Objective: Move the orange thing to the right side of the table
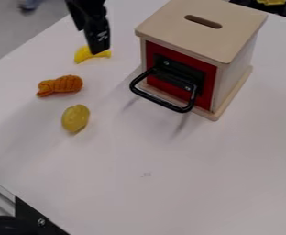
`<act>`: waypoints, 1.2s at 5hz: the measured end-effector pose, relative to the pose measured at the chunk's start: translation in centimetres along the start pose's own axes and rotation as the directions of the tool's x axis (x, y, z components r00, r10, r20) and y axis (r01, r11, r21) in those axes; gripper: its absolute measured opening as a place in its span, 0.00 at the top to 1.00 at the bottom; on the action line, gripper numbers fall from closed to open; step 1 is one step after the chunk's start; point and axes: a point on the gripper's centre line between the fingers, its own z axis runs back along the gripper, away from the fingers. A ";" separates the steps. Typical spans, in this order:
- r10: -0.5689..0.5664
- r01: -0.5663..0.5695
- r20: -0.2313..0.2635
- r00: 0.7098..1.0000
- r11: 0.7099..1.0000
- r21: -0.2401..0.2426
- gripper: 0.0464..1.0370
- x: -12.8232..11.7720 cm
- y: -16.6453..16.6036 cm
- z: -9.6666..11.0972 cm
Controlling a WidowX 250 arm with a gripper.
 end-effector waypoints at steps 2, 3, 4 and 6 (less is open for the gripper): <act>-0.008 0.009 -0.113 0.994 1.000 0.013 0.04 -4.1 2.3 -5.3; 0.007 -0.002 -0.138 0.990 0.999 0.035 0.04 -4.9 3.1 -7.2; 0.017 -0.010 -0.164 0.986 0.999 0.042 0.04 -5.3 3.2 -8.9; 0.032 -0.030 -0.148 0.988 0.999 0.010 0.07 -4.7 3.4 -11.0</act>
